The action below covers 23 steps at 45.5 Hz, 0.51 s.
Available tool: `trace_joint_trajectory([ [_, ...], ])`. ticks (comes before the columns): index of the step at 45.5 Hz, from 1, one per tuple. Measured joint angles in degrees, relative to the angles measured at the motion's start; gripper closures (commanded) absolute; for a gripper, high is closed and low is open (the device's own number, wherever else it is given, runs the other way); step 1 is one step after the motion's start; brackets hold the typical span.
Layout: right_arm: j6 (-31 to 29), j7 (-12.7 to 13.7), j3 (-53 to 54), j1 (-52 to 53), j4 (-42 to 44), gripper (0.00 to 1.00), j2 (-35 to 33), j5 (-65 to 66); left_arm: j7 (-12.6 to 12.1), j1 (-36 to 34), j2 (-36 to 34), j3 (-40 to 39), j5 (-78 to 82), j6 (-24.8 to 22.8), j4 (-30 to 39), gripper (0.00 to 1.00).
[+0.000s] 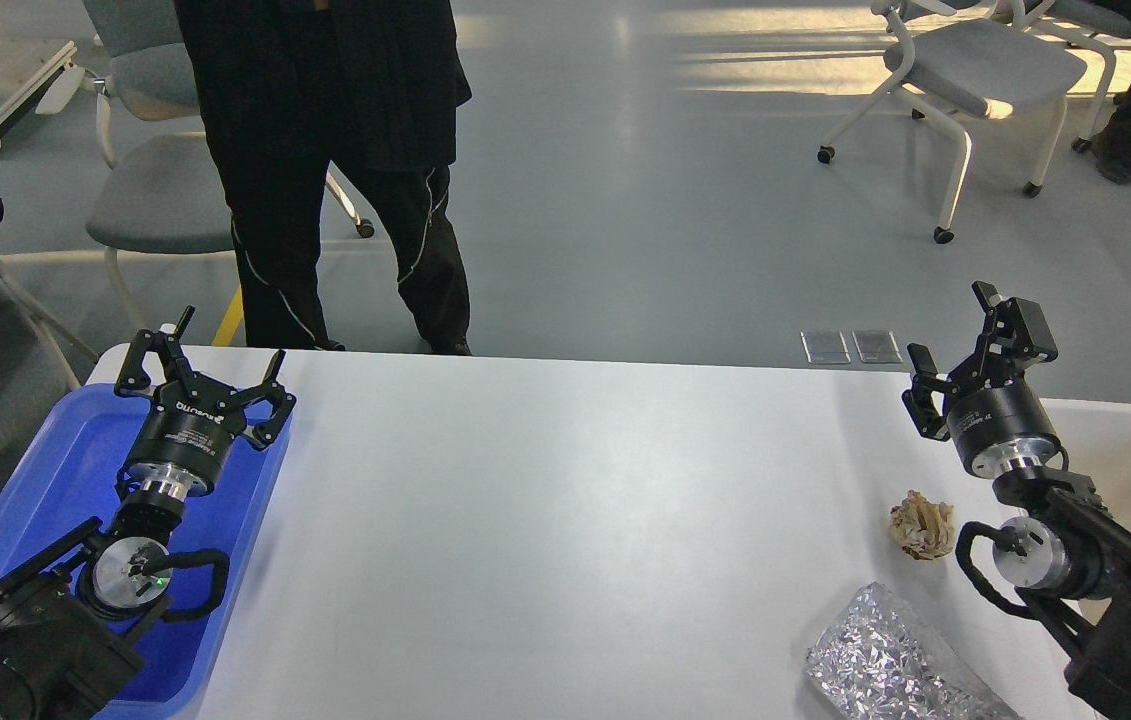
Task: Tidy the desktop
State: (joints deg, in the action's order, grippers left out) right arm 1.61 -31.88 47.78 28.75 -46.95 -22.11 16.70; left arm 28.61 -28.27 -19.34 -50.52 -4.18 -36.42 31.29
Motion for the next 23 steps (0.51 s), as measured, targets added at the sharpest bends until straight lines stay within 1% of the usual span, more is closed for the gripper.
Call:
trace_joint_trajectory([
  [23,-0.6,-0.1,0.2,1.0,0.0,0.0,-0.1,0.1,-0.1,0.0,0.0,0.0,0.0,0.0,0.0,0.0],
])
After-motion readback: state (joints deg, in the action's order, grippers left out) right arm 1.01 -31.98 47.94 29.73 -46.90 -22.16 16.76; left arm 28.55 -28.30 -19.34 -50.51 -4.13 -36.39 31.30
